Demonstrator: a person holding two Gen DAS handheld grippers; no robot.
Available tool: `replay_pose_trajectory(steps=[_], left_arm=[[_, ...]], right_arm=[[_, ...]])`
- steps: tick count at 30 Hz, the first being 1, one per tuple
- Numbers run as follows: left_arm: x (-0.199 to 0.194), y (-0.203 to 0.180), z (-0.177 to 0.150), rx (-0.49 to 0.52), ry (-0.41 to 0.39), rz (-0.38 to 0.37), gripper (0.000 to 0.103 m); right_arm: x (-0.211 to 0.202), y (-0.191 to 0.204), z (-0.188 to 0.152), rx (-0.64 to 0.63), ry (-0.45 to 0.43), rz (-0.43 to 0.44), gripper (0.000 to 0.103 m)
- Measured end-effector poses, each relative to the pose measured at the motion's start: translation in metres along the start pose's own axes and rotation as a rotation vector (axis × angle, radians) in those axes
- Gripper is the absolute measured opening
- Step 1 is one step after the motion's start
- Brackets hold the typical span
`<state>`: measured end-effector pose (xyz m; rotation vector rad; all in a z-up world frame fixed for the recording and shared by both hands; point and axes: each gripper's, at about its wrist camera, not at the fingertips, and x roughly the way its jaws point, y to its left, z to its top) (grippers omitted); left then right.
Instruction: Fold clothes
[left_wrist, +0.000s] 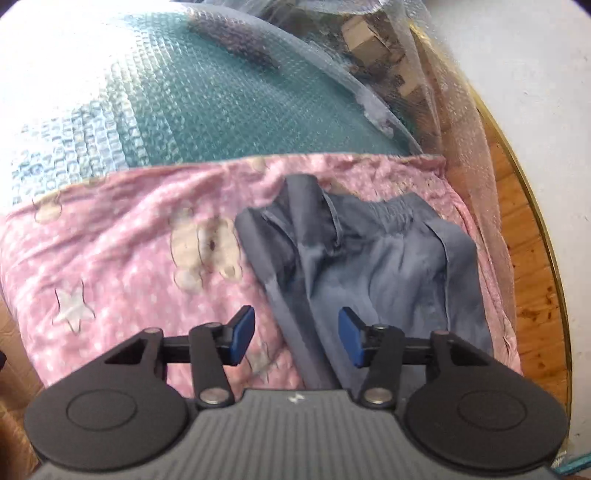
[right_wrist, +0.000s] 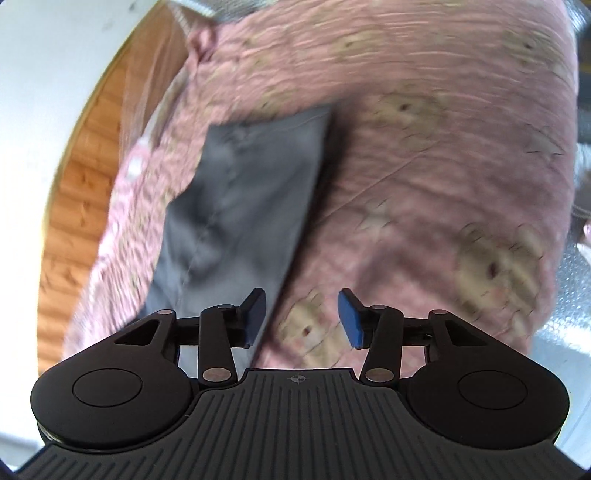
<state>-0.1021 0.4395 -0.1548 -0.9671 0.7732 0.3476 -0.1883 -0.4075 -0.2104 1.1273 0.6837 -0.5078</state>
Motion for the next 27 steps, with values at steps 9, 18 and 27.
replay_pose_trajectory(steps=[9, 18, 27], left_arm=[[0.038, -0.039, -0.060, 0.135, 0.116, -0.023, 0.049], [0.029, -0.012, -0.043, -0.026, -0.038, -0.006, 0.050], [0.044, -0.021, -0.007, -0.116, -0.131, -0.141, 0.004]], right_arm=[[0.043, 0.006, 0.040, -0.048, -0.042, 0.057, 0.042], [0.049, 0.006, 0.046, -0.080, -0.037, 0.087, 0.045], [0.051, 0.039, 0.056, -0.136, -0.098, 0.106, 0.003]])
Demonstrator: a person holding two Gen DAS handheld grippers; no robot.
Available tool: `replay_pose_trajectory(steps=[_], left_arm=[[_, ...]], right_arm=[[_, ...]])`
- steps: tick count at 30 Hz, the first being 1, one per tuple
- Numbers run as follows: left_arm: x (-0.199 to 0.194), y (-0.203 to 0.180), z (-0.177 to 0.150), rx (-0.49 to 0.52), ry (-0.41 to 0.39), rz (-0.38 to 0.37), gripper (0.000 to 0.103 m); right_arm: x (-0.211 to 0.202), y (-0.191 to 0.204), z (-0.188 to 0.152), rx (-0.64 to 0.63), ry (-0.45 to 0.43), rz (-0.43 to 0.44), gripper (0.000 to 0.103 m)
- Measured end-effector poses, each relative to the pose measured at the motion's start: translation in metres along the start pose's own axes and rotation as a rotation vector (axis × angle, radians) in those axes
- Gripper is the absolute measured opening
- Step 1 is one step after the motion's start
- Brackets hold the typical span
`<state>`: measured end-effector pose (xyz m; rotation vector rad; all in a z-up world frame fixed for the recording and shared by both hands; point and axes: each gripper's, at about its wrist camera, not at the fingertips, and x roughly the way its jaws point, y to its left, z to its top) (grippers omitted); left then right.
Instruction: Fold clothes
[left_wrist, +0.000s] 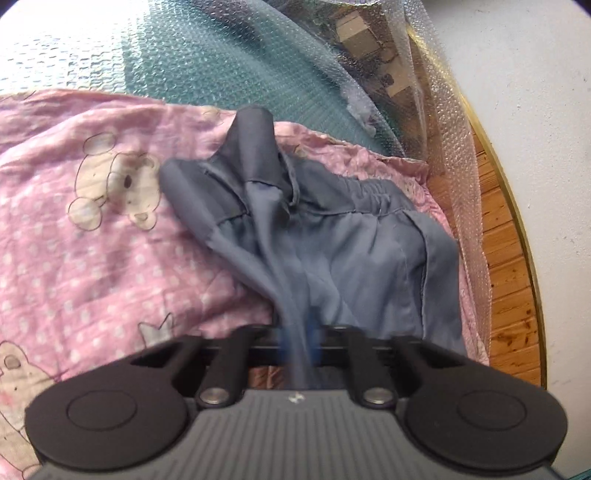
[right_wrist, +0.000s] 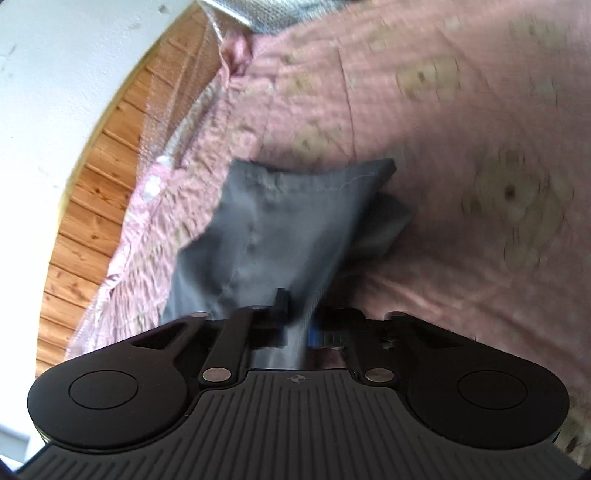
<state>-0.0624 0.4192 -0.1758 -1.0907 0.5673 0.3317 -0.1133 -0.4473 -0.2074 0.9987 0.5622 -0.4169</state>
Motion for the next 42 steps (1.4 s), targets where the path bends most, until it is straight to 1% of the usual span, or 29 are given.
replay_pose_trajectory(steps=[1, 2, 3, 4, 5, 7, 10, 11, 13, 15, 16, 17, 19, 21, 22, 24, 26, 27, 30, 31, 32, 34, 35, 39, 40, 41, 42], left_arm=[[-0.011, -0.009, 0.003, 0.017, -0.025, -0.057, 0.004], [-0.022, -0.018, 0.005, 0.034, -0.042, -0.098, 0.004], [-0.032, -0.025, 0.007, 0.045, -0.050, -0.128, 0.004], [-0.040, -0.031, 0.009, 0.049, -0.058, -0.153, 0.004], [-0.047, -0.037, 0.011, 0.048, -0.064, -0.172, 0.004], [-0.061, -0.048, 0.014, 0.046, -0.075, -0.211, 0.003], [-0.083, -0.067, 0.019, 0.040, -0.097, -0.275, 0.003], [-0.093, -0.080, 0.022, 0.038, -0.114, -0.312, 0.003], [-0.110, -0.116, 0.033, 0.068, -0.144, -0.383, 0.003], [-0.113, -0.155, 0.045, 0.109, -0.157, -0.423, 0.003], [-0.111, -0.175, 0.053, 0.135, -0.156, -0.421, 0.003], [-0.106, -0.189, 0.061, 0.165, -0.146, -0.404, 0.003], [-0.091, -0.202, 0.071, 0.209, -0.111, -0.366, 0.003], [-0.080, -0.187, 0.073, 0.201, -0.087, -0.305, 0.003], [-0.075, -0.178, 0.074, 0.194, -0.078, -0.271, 0.003], [-0.073, -0.157, 0.071, 0.177, -0.074, -0.217, 0.003], [-0.073, -0.137, 0.068, 0.138, -0.073, -0.192, 0.003], [-0.074, -0.128, 0.066, 0.137, -0.078, -0.174, 0.003], [-0.085, -0.104, 0.062, 0.113, -0.083, -0.149, 0.003], [-0.092, -0.096, 0.059, 0.113, -0.085, -0.137, 0.003], [-0.097, -0.086, 0.056, 0.111, -0.086, -0.124, 0.003], [-0.107, -0.066, 0.049, 0.104, -0.083, -0.090, 0.003], [-0.110, -0.054, 0.044, 0.096, -0.078, -0.064, 0.003], [-0.118, -0.008, 0.024, 0.065, -0.054, 0.034, 0.003], [-0.117, -0.001, 0.020, 0.064, -0.045, 0.051, 0.003], [-0.115, 0.005, 0.017, 0.069, -0.036, 0.065, 0.003], [-0.113, 0.008, 0.016, 0.073, -0.032, 0.076, 0.003]], right_arm=[[-0.017, 0.010, 0.004, -0.013, -0.044, 0.045, 0.002], [-0.032, 0.019, 0.008, -0.028, -0.076, 0.079, 0.000], [-0.045, 0.027, 0.011, -0.048, -0.090, 0.098, 0.000], [-0.054, 0.034, 0.014, -0.076, -0.095, 0.099, 0.000], [-0.058, 0.038, 0.018, -0.105, -0.088, 0.076, 0.000], [-0.067, 0.039, 0.029, -0.104, -0.098, 0.060, 0.000], [-0.100, 0.052, 0.044, -0.100, -0.149, 0.098, 0.000], [-0.115, 0.062, 0.049, -0.122, -0.171, 0.115, 0.000], [-0.136, 0.084, 0.062, -0.175, -0.193, 0.130, 0.000], [-0.149, 0.103, 0.075, -0.220, -0.197, 0.129, 0.000], [-0.144, 0.108, 0.077, -0.235, -0.179, 0.111, 0.000], [-0.139, 0.112, 0.080, -0.250, -0.161, 0.093, 0.000], [-0.128, 0.119, 0.082, -0.270, -0.122, 0.058, 0.000], [-0.111, 0.110, 0.066, -0.256, -0.069, 0.027, 0.000], [-0.105, 0.109, 0.059, -0.249, -0.056, 0.027, 0.000], [-0.098, 0.114, 0.053, -0.236, -0.071, 0.074, 0.000], [-0.092, 0.120, 0.046, -0.224, -0.086, 0.121, 0.000], [-0.092, 0.126, 0.044, -0.228, -0.102, 0.155, 0.000], [-0.114, 0.152, 0.052, -0.268, -0.184, 0.299, 0.000], [-0.124, 0.153, 0.053, -0.278, -0.199, 0.316, 0.000], [-0.131, 0.150, 0.053, -0.280, -0.203, 0.315, 0.000], [-0.134, 0.122, 0.046, -0.257, -0.169, 0.243, 0.000], [-0.129, 0.098, 0.038, -0.241, -0.129, 0.177, 0.000], [-0.086, -0.002, 0.001, -0.169, 0.080, -0.093, 0.000], [-0.077, -0.018, -0.008, -0.161, 0.114, -0.132, 0.000], [-0.071, -0.028, -0.014, -0.157, 0.126, -0.146, 0.000], [-0.068, -0.033, -0.017, -0.146, 0.117, -0.146, 0.000]])
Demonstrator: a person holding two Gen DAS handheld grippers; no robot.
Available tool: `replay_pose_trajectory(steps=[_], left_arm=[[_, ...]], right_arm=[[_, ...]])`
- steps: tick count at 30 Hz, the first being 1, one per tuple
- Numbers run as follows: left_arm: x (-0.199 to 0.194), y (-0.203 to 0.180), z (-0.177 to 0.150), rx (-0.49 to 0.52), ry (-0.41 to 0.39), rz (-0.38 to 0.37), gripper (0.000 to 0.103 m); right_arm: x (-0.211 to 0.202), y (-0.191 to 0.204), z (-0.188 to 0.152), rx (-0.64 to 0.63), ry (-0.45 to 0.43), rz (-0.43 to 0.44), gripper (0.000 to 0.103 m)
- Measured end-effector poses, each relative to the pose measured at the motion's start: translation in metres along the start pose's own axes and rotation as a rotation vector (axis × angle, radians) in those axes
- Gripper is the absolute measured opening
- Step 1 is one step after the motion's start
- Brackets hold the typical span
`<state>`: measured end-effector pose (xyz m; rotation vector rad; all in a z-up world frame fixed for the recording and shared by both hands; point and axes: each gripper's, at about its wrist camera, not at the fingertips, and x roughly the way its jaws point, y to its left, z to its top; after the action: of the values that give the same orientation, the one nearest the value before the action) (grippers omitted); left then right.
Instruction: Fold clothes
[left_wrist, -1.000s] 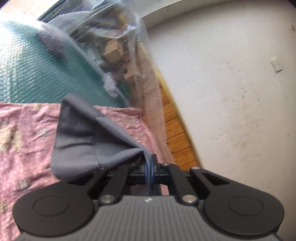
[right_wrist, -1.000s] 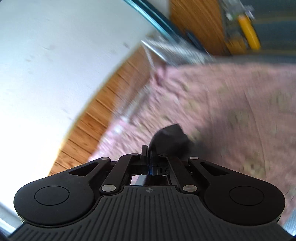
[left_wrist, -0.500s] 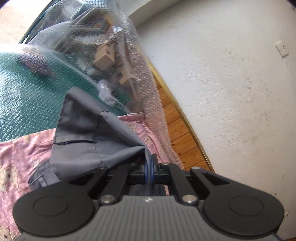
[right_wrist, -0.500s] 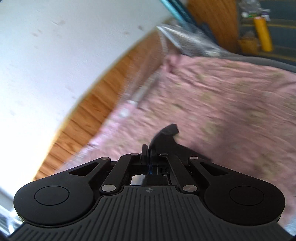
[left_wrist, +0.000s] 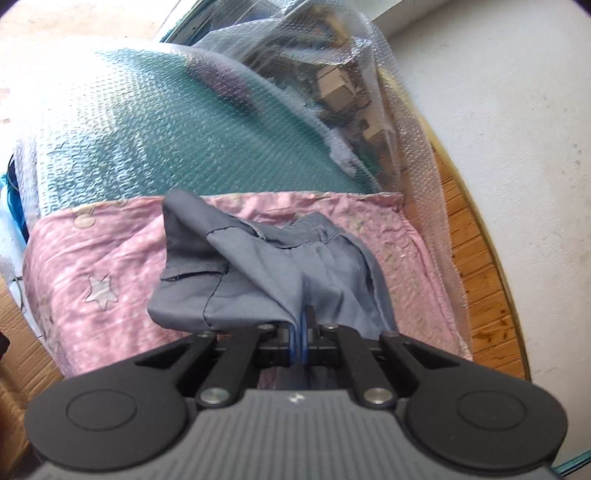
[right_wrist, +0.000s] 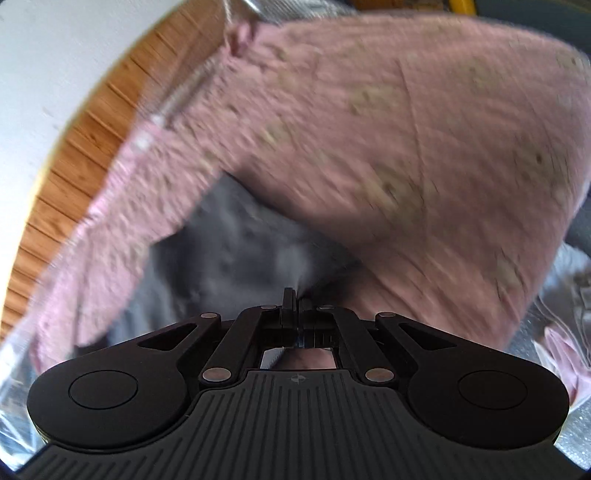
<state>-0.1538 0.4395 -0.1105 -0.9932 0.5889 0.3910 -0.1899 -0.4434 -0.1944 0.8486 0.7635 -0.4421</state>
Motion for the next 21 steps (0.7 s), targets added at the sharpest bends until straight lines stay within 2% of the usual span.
replay_pose_trajectory(steps=[3, 8, 10, 12, 13, 15, 16, 17, 20, 21], left_arm=[[0.000, 0.002, -0.002, 0.015, 0.001, 0.008, 0.003], [0.003, 0.010, -0.007, 0.042, 0.028, 0.048, 0.004], [0.008, 0.017, -0.011, 0.037, 0.038, 0.070, 0.004], [0.011, 0.024, -0.015, 0.016, 0.042, 0.079, 0.006], [0.012, 0.026, -0.015, 0.015, 0.043, 0.085, 0.006], [0.013, 0.027, -0.016, 0.013, 0.042, 0.086, 0.007], [0.013, 0.028, -0.016, 0.011, 0.042, 0.082, 0.007], [0.014, 0.030, -0.016, 0.008, 0.042, 0.077, 0.007], [0.014, 0.035, -0.020, -0.002, 0.050, 0.066, 0.009], [0.015, 0.036, -0.022, -0.004, 0.053, 0.065, 0.010]], right_arm=[[0.004, -0.008, -0.003, 0.041, -0.041, 0.018, 0.000], [0.000, 0.006, 0.019, 0.008, -0.141, 0.036, 0.000], [0.010, 0.015, 0.024, -0.008, -0.115, 0.021, 0.000], [0.029, 0.037, 0.028, -0.080, -0.048, -0.019, 0.000], [0.027, 0.046, 0.032, -0.093, -0.065, 0.004, 0.000], [0.009, 0.062, 0.040, -0.077, -0.146, 0.116, 0.000], [-0.001, 0.065, 0.042, -0.077, -0.182, 0.131, 0.000], [-0.001, 0.061, 0.044, -0.066, -0.186, 0.103, 0.000], [0.026, 0.030, 0.043, -0.030, -0.095, -0.064, 0.000], [0.031, 0.021, 0.039, -0.027, -0.086, -0.092, 0.000]])
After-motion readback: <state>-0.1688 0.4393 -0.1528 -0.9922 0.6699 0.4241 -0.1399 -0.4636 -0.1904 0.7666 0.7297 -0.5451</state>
